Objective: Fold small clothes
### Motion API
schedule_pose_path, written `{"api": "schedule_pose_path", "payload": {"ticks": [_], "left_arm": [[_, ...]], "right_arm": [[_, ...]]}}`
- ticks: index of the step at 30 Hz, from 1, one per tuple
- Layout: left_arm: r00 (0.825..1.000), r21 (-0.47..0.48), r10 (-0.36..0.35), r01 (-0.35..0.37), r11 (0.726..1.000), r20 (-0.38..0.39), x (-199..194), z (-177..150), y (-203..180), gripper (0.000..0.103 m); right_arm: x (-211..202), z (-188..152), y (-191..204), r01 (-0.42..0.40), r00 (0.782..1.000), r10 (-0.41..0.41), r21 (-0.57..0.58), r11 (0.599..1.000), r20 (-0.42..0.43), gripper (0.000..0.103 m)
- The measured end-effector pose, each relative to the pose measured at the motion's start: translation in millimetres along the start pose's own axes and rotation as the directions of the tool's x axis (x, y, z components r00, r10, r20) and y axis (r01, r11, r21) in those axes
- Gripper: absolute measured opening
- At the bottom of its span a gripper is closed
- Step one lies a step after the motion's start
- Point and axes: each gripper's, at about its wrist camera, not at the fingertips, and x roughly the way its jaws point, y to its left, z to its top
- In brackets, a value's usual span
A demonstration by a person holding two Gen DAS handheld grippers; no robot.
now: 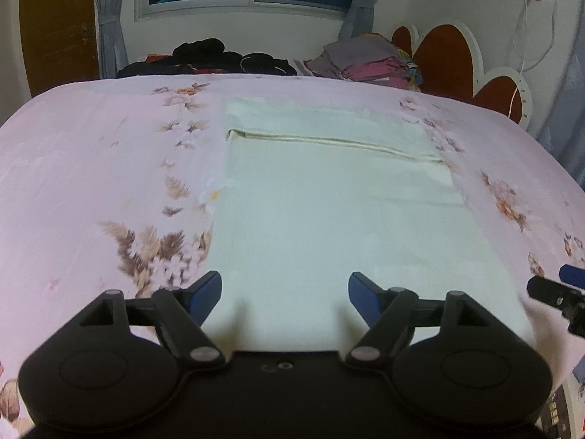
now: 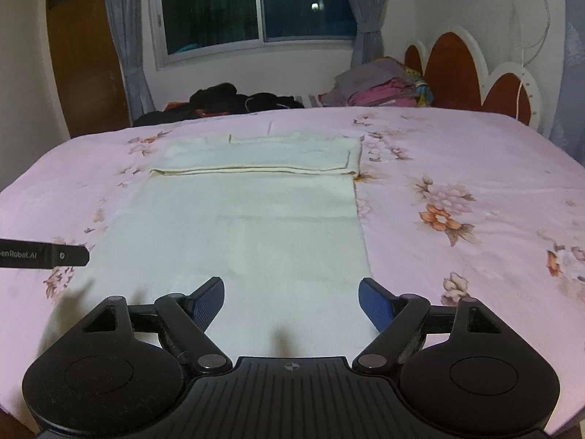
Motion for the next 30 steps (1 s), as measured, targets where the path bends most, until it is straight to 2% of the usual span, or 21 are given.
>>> {"api": "schedule_pose_path", "payload": {"ticks": [3,11,17,26,30], "left_arm": [[1.000,-0.003,0.001,-0.001,1.000,-0.011,-5,-12,4,0.075],[0.999,-0.032,0.006,-0.007,0.999,-0.039,-16,-41,28,0.065],[0.996,-0.068,0.012,-0.017,0.998,-0.083,-17,-62,48,0.059],[0.993,-0.107,-0.028,0.015,0.994,-0.118,-4,-74,54,0.045],[0.992,-0.109,-0.047,0.034,0.993,-0.119,2,-74,51,0.042]], "right_arm": [[-8,-8,1,0.003,1.000,-0.003,-0.001,1.000,-0.005,0.080],[-18,-38,-2,0.028,0.998,-0.029,-0.008,1.000,-0.047,0.080],[-18,-59,-16,0.050,0.995,-0.047,0.031,0.998,-0.093,0.080],[-7,-66,-29,0.111,0.988,-0.104,0.051,0.993,-0.117,0.080],[4,-69,-39,0.139,0.981,-0.130,0.055,0.989,-0.147,0.080]]}}
